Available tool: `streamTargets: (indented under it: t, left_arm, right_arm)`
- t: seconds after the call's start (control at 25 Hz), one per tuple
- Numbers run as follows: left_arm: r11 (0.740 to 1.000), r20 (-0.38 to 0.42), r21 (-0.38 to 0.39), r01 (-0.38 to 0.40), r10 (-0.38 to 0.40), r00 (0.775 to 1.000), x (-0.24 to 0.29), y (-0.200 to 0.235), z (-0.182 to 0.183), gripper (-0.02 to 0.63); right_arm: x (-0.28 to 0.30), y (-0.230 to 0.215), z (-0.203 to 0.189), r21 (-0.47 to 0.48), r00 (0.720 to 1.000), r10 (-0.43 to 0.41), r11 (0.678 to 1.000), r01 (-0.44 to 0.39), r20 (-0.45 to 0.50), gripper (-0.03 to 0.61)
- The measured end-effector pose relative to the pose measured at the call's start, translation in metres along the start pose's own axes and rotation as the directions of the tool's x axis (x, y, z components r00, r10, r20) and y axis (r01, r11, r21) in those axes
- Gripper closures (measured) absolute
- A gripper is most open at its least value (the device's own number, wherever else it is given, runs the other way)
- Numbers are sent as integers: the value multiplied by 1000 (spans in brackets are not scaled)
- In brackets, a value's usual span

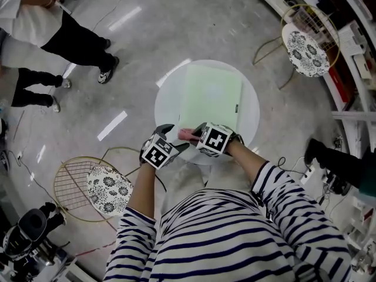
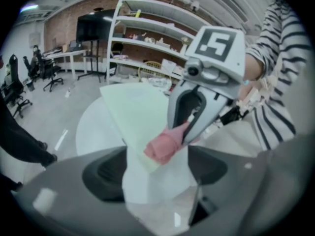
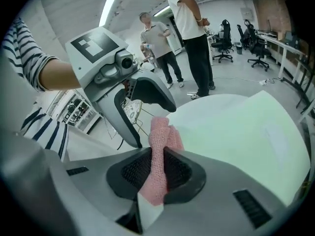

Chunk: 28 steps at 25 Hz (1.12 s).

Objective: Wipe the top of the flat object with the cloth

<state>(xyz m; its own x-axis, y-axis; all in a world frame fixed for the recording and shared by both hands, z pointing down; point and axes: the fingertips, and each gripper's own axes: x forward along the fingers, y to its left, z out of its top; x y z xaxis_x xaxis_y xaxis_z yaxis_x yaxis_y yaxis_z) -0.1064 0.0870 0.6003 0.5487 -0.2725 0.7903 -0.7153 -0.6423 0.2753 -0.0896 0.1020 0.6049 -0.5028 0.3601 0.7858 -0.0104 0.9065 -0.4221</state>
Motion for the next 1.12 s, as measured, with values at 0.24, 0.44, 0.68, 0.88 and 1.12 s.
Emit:
streamTargets:
  t: [0.24, 0.44, 0.68, 0.88, 1.12]
  left_arm:
    - [1000, -16, 17, 17, -17, 1000, 6, -5, 5, 238]
    - [999, -29, 36, 22, -21, 999, 17, -4, 13, 238]
    - [999, -28, 42, 21, -20, 999, 28, 1, 32, 239]
    - [999, -44, 44, 32, -30, 999, 34, 5, 42, 239]
    - [998, -55, 39, 47, -44, 998, 43, 5, 48, 239]
  right_arm:
    - [-19, -12, -25, -31, 997, 24, 999, -27, -74, 528]
    - [-33, -33, -31, -49, 996, -5, 999, 1, -88, 528]
    - [-47, -70, -26, -70, 993, -82, 995, 76, -84, 528]
    - [-60, -108, -19, -83, 987, -137, 988, 130, -85, 528]
    - [-77, -156, -8, -92, 975, -202, 977, 194, -88, 528]
